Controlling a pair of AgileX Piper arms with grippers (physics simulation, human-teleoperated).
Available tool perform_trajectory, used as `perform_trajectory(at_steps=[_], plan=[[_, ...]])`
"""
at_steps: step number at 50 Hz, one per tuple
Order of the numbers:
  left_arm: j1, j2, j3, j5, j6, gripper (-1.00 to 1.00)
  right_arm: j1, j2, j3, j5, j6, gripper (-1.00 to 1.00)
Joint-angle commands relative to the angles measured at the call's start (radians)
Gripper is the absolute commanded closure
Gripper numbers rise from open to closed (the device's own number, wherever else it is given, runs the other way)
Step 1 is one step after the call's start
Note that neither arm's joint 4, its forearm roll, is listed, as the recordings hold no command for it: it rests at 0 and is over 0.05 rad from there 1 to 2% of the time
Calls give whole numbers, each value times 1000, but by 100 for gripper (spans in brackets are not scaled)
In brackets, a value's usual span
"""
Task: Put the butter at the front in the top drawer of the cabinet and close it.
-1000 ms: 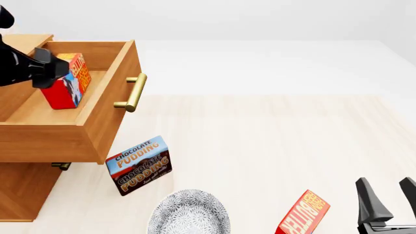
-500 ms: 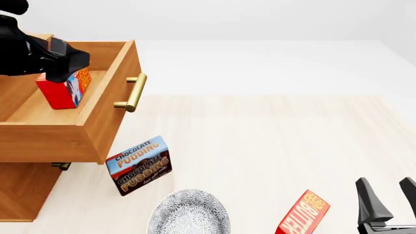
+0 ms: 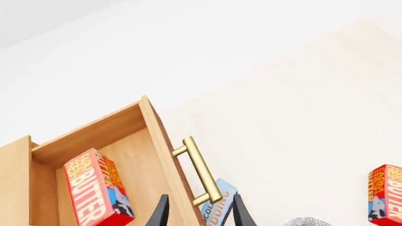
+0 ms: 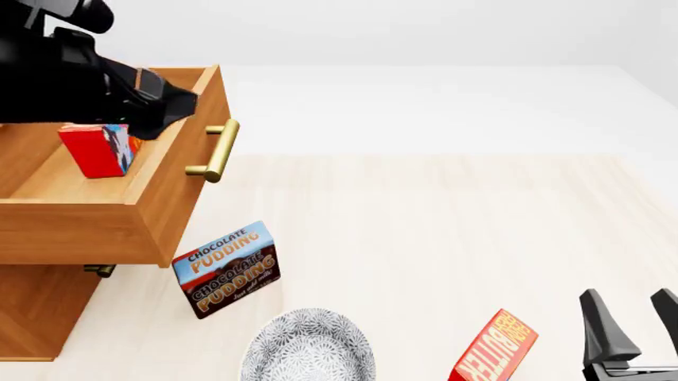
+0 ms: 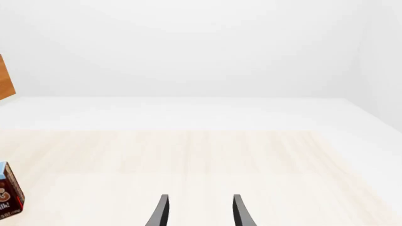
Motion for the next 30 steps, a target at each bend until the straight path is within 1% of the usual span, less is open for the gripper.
perform_trajectory(at_steps=[1,9,10,16,20,25,27,30], plan=[[-66,54,-1,-40,-6,-100,0,0,1,-1,1,-100],[-95,87,-19,-56,-17,-100,0,0,1,-1,1,-100],[-120,117,-29,-76,-30,-100,0,0,1,-1,1,-100],[-155,166,-40,-111,-50,-100,0,0,1,-1,1,-100],[-183,198,-41,-143,-77,-100,0,0,1,-1,1,-100],[-194,222,-43,-166,-88,-100,0,0,1,-1,1,-100],[-216,262,-59,-191,-108,-100,0,0,1,-1,1,-100],[-218,288,-72,-201,-110,-100,0,0,1,-1,1,-100]])
